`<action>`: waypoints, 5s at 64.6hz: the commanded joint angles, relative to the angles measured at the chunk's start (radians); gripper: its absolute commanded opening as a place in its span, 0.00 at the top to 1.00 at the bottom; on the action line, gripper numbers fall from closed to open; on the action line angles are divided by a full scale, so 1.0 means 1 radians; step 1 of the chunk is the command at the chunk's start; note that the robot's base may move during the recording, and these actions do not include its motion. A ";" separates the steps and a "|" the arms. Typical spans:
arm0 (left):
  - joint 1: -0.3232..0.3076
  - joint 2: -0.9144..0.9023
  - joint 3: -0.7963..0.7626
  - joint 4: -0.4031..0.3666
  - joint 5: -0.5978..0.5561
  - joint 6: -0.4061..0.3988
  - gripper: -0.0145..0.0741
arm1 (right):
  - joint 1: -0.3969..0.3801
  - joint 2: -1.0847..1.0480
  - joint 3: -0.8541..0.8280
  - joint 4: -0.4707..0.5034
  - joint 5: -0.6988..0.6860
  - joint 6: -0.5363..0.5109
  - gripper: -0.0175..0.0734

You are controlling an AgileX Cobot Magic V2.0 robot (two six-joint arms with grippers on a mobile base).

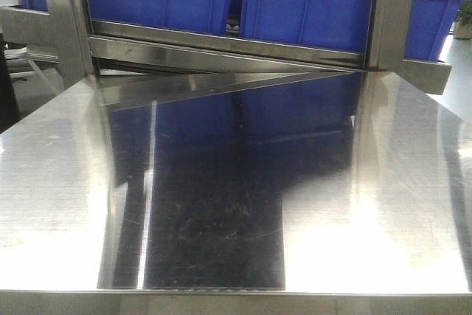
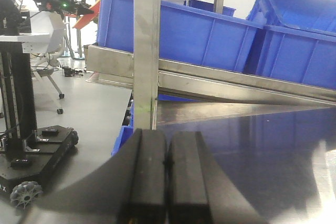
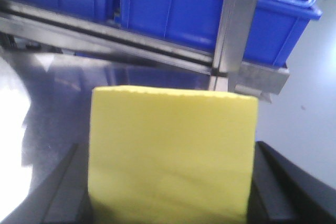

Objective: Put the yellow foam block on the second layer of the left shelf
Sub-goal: 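Hold the cube raised in the right gripper, then drive the base away from the table holding the cube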

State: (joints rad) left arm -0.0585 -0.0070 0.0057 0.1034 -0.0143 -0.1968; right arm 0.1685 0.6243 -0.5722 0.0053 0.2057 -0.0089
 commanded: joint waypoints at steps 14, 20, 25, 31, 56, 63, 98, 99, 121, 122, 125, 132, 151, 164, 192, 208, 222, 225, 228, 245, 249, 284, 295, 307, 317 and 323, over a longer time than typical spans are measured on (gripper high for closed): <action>-0.006 -0.020 0.026 -0.004 -0.090 -0.005 0.68 | -0.006 -0.127 -0.016 0.001 -0.030 -0.008 0.37; -0.006 -0.020 0.026 -0.004 -0.090 -0.005 0.68 | -0.006 -0.127 -0.016 0.001 -0.030 -0.008 0.37; -0.006 -0.020 0.026 -0.004 -0.090 -0.005 0.68 | -0.006 -0.127 -0.016 0.001 -0.030 -0.008 0.37; -0.006 -0.020 0.026 -0.004 -0.090 -0.005 0.68 | -0.006 -0.127 -0.016 0.001 -0.030 -0.008 0.37; -0.006 -0.020 0.026 -0.004 -0.090 -0.005 0.68 | -0.006 -0.127 -0.016 0.001 -0.030 -0.008 0.37; -0.006 -0.020 0.026 -0.004 -0.090 -0.005 0.68 | -0.006 -0.127 -0.016 0.001 -0.030 -0.008 0.37; -0.006 -0.020 0.026 -0.004 -0.090 -0.005 0.68 | -0.006 -0.127 -0.016 0.001 -0.030 -0.008 0.37; -0.006 -0.020 0.026 -0.004 -0.090 -0.005 0.68 | -0.006 -0.127 -0.016 0.001 -0.030 -0.008 0.37; -0.006 -0.020 0.026 -0.004 -0.090 -0.005 0.68 | -0.006 -0.127 -0.016 0.001 -0.030 -0.008 0.37; -0.006 -0.020 0.026 -0.004 -0.090 -0.005 0.68 | -0.006 -0.127 -0.016 0.001 -0.030 -0.008 0.37; -0.006 -0.020 0.026 -0.004 -0.090 -0.005 0.68 | -0.006 -0.127 -0.016 0.001 -0.030 -0.008 0.37; -0.006 -0.020 0.026 -0.004 -0.090 -0.005 0.68 | -0.006 -0.127 -0.016 0.001 -0.030 -0.008 0.37; -0.006 -0.020 0.026 -0.004 -0.090 -0.005 0.68 | -0.006 -0.127 -0.016 0.001 -0.030 -0.008 0.37; -0.006 -0.020 0.026 -0.004 -0.090 -0.005 0.68 | -0.006 -0.127 -0.016 0.001 -0.030 -0.008 0.37; -0.006 -0.020 0.026 -0.004 -0.090 -0.005 0.68 | -0.006 -0.127 -0.016 0.001 -0.030 -0.008 0.37; -0.006 -0.020 0.026 -0.004 -0.090 -0.005 0.68 | -0.006 -0.127 -0.016 0.001 -0.030 -0.008 0.37; -0.006 -0.020 0.026 -0.004 -0.090 -0.005 0.68 | -0.006 -0.127 -0.016 0.001 -0.030 -0.008 0.37; -0.006 -0.020 0.026 -0.004 -0.090 -0.005 0.68 | -0.006 -0.127 -0.016 0.001 -0.030 -0.008 0.37; -0.006 -0.020 0.026 -0.004 -0.090 -0.005 0.68 | -0.006 -0.127 -0.016 0.001 -0.030 -0.008 0.37; -0.006 -0.020 0.026 -0.004 -0.090 -0.005 0.68 | -0.006 -0.127 -0.016 0.001 -0.030 -0.008 0.37; -0.006 -0.020 0.026 -0.004 -0.090 -0.005 0.68 | -0.006 -0.127 -0.016 0.001 -0.030 -0.008 0.37; -0.006 -0.020 0.026 -0.004 -0.090 -0.005 0.68 | -0.006 -0.127 -0.016 0.001 -0.030 -0.008 0.37; -0.006 -0.020 0.026 -0.004 -0.090 -0.005 0.68 | -0.006 -0.127 -0.016 0.001 -0.030 -0.008 0.37; -0.006 -0.020 0.026 -0.004 -0.090 -0.005 0.68 | -0.006 -0.127 -0.016 0.001 -0.030 -0.008 0.37; -0.006 -0.020 0.026 -0.004 -0.090 -0.005 0.68 | -0.006 -0.127 -0.016 0.001 -0.030 -0.008 0.37; -0.006 -0.020 0.026 -0.004 -0.090 -0.005 0.68 | -0.006 -0.127 -0.016 0.001 -0.030 -0.008 0.37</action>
State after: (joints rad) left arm -0.0585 -0.0070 0.0057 0.1034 -0.0143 -0.1968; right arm 0.1685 0.4957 -0.5560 0.0071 0.2635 -0.0089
